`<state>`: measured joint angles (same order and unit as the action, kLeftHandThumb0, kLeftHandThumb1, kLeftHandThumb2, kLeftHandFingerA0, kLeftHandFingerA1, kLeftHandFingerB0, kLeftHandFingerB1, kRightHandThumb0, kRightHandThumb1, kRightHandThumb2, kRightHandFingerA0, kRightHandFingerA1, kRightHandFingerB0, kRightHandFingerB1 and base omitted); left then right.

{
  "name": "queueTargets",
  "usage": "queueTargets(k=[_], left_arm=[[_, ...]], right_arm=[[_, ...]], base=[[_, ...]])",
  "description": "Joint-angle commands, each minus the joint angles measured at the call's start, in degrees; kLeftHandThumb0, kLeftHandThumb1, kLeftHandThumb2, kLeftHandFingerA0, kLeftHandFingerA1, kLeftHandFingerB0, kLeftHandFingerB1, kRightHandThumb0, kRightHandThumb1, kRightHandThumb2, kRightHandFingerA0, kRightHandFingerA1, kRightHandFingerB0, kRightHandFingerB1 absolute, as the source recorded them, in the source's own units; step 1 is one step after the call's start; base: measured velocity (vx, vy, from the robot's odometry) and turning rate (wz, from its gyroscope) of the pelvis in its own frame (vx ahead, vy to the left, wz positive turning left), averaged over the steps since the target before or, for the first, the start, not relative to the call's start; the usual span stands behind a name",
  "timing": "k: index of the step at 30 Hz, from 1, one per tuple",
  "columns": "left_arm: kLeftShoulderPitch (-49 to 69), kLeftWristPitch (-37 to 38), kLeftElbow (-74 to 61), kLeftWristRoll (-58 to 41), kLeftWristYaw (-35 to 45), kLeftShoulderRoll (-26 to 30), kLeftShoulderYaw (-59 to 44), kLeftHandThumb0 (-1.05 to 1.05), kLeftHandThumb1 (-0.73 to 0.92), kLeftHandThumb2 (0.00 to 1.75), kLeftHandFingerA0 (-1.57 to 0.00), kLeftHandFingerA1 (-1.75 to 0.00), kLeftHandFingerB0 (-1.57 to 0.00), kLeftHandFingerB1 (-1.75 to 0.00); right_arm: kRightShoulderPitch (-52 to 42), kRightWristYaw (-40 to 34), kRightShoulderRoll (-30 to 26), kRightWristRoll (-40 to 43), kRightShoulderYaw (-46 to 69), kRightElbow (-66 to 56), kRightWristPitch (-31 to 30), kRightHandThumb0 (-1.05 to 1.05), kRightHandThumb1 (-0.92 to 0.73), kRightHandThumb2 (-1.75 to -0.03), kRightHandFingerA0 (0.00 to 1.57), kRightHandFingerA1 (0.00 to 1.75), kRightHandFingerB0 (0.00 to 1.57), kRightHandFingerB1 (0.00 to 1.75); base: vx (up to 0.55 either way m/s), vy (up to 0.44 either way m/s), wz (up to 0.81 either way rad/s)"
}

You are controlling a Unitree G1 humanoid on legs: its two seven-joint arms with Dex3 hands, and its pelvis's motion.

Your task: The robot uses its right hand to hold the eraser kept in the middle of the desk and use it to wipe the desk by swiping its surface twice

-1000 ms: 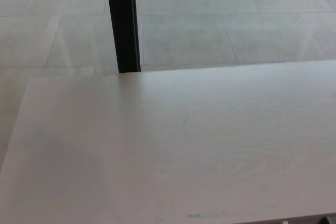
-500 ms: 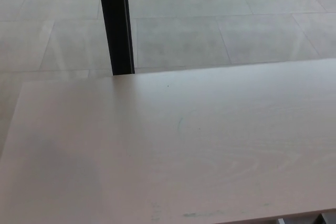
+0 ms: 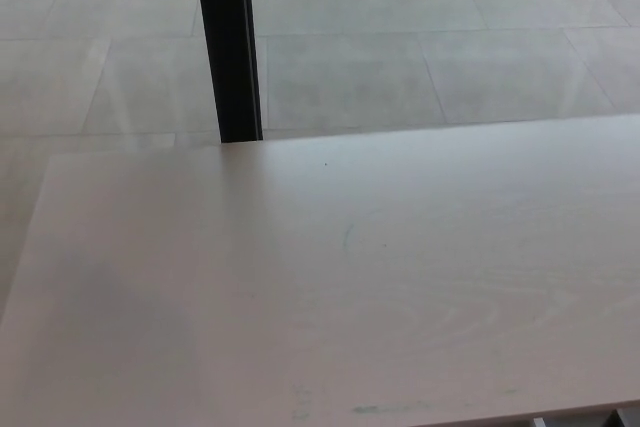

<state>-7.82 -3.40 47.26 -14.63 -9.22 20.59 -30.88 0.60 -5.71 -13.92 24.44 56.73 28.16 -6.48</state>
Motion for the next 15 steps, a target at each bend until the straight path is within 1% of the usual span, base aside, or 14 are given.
queueTargets(k=[1,2,3,4,5,8,10,12,13,14,15], left_arm=[[0.99,-0.44,-1.55,-0.80,0.11,0.07,-0.48,-0.71,0.74,0.62,-0.43,-1.00,-0.40,-0.77],[0.90,-0.77,-1.88,-1.43,-0.12,-0.19,-1.02,-0.70,0.74,0.60,-0.42,-1.00,-0.41,-0.77],[1.21,-0.63,-2.02,-1.61,-0.36,-0.41,-1.35,-0.70,0.74,0.61,-0.44,-1.05,-0.40,-0.79],[1.43,-0.45,-2.08,-1.59,-0.16,-0.48,-1.44,-0.71,0.73,0.63,-0.41,-1.04,-0.36,-0.77],[1.53,-0.35,-2.11,-1.53,0.17,-0.46,-1.42,-0.71,0.73,0.63,-0.41,-1.04,-0.36,-0.77],[2.09,-0.32,-2.73,-1.12,0.98,-0.32,-1.01,-0.72,0.75,0.64,-0.38,-0.95,-0.38,-0.75],[2.16,-0.40,-2.78,-1.16,1.12,-0.31,-1.03,-0.70,0.75,0.62,-0.39,-0.94,-0.38,-0.74],[1.79,-0.32,-1.94,-1.27,0.70,-0.22,-1.35,-0.72,0.74,0.62,-0.40,-0.94,-0.39,-0.76],[1.65,-0.26,-1.71,-1.19,0.87,-0.09,-1.30,-0.71,0.75,0.61,-0.38,-0.92,-0.37,-0.75],[1.70,-0.37,-1.79,-1.31,1.15,-0.06,-1.37,-0.72,0.75,0.63,-0.37,-0.93,-0.35,-0.75],[1.77,-0.31,-1.96,-1.26,1.00,-0.14,-1.38,-0.72,0.75,0.62,-0.39,-0.97,-0.37,-0.77]], right_arm=[[-1.80,-1.78,0.87,2.21,-1.36,-2.99,-0.98,-0.66,-0.74,-0.62,0.54,0.72,0.29,0.52],[-1.79,-1.43,0.85,2.43,-1.59,-2.55,-0.61,-0.66,-0.73,-0.61,0.54,0.71,0.31,0.52],[-2.41,-1.37,0.97,2.59,-2.14,-3.31,-1.51,-0.67,-0.74,-0.62,0.52,0.69,0.30,0.51],[-3.02,-1.37,1.14,2.70,-2.69,-4.32,-2.18,-0.67,-0.75,-0.62,0.51,0.69,0.29,0.51],[-3.51,-1.30,1.29,2.83,-3.14,-5.15,-2.54,-0.67,-0.75,-0.62,0.51,0.69,0.29,0.51],[-4.02,-0.42,1.22,3.44,-4.08,-4.99,-2.20,-0.67,-0.75,-0.62,0.49,0.68,0.29,0.49],[-4.44,-0.60,1.16,3.62,-4.72,-5.22,-2.32,-0.67,-0.75,-0.62,0.49,0.67,0.30,0.49],[-4.78,-0.98,1.55,4.48,-4.97,-6.26,-2.94,-0.68,-0.75,-0.62,0.51,0.69,0.30,0.51],[-4.55,-1.48,1.56,4.65,-5.25,-6.75,-3.40,-0.67,-0.75,-0.62,0.51,0.69,0.29,0.51],[-4.79,-0.82,1.53,4.86,-5.49,-6.67,-3.11,-0.66,-0.75,-0.62,0.49,0.69,0.27,0.50],[-4.87,-0.55,1.42,4.62,-5.76,-6.15,-2.41,-0.66,-0.75,-0.62,0.49,0.69,0.28,0.50]], base=[[0.00,0.000,0.00],[0.00,0.000,0.00],[0.00,0.000,0.00],[0.00,0.000,0.00],[0.00,0.000,0.00],[0.00,0.000,0.00],[0.00,0.000,0.00],[0.00,0.000,0.00],[0.00,0.000,0.00],[0.00,0.000,0.00],[0.00,0.000,0.00]])
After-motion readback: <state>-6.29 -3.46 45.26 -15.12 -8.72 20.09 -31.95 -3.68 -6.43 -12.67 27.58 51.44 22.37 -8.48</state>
